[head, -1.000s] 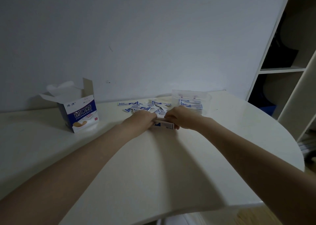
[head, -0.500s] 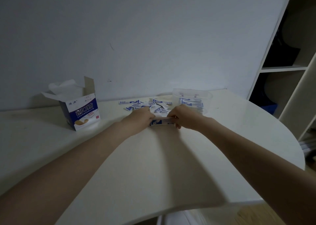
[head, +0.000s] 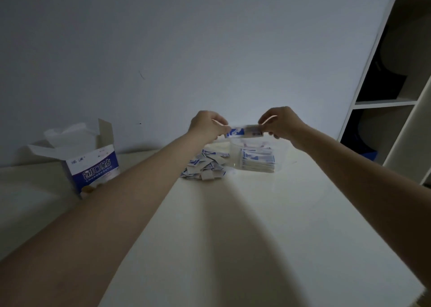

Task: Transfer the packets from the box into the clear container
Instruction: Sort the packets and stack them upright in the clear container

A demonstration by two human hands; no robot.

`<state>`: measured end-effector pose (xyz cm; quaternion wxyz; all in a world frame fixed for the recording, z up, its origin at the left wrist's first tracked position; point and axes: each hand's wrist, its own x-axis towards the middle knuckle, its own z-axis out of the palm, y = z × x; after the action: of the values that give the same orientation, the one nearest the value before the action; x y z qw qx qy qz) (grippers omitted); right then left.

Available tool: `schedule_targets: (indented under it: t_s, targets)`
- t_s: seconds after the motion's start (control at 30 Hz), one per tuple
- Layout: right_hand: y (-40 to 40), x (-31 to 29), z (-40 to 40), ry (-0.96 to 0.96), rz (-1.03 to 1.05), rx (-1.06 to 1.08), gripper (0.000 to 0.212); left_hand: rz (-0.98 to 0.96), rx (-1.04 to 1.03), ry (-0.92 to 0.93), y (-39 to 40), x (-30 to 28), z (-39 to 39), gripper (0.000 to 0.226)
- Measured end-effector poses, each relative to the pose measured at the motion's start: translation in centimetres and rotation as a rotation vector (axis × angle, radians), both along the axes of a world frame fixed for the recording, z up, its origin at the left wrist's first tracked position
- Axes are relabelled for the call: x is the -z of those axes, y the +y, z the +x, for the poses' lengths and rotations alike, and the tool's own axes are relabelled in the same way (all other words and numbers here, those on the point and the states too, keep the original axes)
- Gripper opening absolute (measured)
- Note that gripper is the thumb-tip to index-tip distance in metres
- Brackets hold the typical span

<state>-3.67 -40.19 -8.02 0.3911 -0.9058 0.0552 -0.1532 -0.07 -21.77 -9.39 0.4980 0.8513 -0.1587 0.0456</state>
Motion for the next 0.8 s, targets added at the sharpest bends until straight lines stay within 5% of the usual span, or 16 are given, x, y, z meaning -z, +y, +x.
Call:
schedule_targets:
  t_s: [0.17, 0.37, 0.5, 0.8]
  targets:
    - [-1.9, 0.2, 1.2, 0.131, -0.133, 0.195, 0.007, 0.279, -0.056, -0.024, -4.8, -0.6, 2.0, 0.031]
    - [-2.0, 2.8, 2.5, 0.239, -0.352, 0.256, 0.023, 0.723, -0.047, -0.061, -7.4, 1.2, 3.6, 0.024]
    - [-1.6, 3.2, 2.3, 0.246, -0.418, 0.252, 0.020, 0.860, -0.051, -0.098, -7.9, 1.5, 3.5, 0.004]
    - [-1.3, 2.7, 2.4, 0.302, -0.540, 0.198, 0.012, 1.067, -0.040, -0.229, -8.3, 1.4, 2.9, 0.030]
